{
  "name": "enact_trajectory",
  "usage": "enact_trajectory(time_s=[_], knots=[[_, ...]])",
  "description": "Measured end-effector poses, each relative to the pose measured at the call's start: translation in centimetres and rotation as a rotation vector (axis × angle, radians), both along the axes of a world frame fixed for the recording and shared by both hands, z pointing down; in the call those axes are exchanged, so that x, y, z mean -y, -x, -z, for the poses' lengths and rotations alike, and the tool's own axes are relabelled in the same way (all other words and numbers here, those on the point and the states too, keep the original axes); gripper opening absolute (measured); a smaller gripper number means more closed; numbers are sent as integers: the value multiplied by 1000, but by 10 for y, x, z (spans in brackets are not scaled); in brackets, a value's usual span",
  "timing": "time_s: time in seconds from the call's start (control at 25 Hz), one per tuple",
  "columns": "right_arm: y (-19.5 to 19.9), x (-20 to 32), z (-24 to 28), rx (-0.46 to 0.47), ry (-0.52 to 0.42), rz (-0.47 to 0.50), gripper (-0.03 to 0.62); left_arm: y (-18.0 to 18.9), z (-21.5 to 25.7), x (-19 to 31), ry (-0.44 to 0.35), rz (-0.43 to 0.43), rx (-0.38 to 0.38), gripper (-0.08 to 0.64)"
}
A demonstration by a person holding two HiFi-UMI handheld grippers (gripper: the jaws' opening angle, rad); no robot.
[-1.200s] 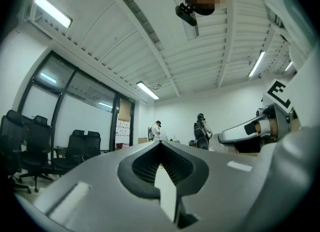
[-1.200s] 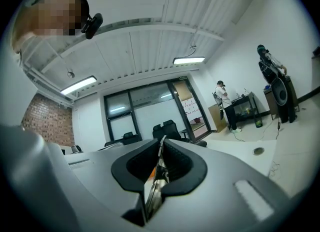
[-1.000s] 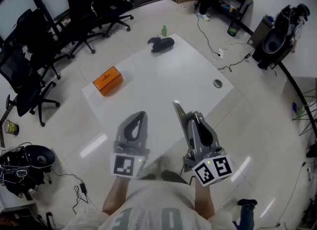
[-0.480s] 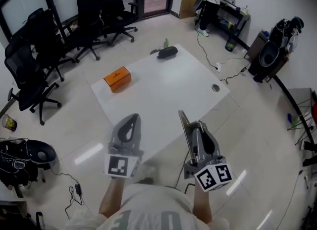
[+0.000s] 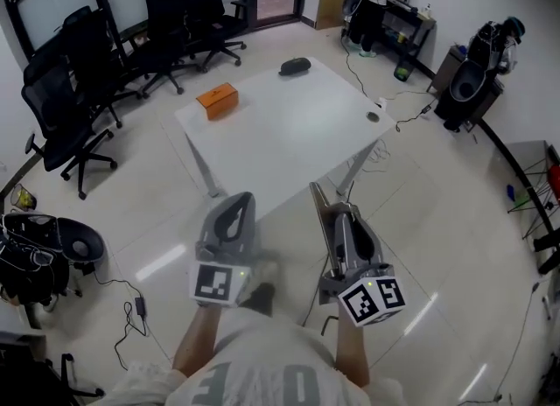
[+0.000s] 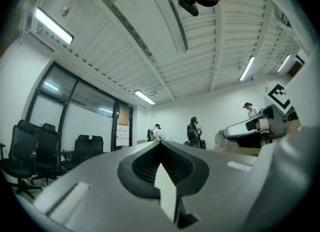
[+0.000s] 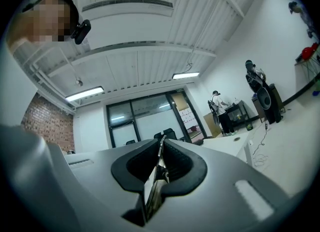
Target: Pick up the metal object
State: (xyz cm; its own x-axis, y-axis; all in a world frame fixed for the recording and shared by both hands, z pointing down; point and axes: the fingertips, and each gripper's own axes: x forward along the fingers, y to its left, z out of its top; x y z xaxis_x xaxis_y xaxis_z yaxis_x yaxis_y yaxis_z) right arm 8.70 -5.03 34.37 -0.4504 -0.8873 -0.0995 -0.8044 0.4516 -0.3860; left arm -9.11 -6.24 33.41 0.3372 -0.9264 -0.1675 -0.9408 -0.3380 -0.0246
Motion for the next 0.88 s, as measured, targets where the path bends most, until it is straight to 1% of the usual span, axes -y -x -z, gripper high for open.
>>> enact_trajectory(time_s=[0.12,0.28,0.44,0.56,0.8,0.88], knots=[[3,-41,-4,-1,3,22,43,-3,0,-43,-3,1,-24,2],[8,-95,-14,-10,23,48,44,0,-5,-98,11,26,-60,2],[13,-133,-12,-4,39,61,44,2,-5,-139,28,28,-59,2],[18,-153,-9,-4,42,69,44,2,-2,-157,35,19,-61,2],[27,-167,10,18,13,62,44,1,19,-164,-12,-21,-47,2],[29,-174,18,30,3,54,44,3,24,-168,-15,-33,-37,2]])
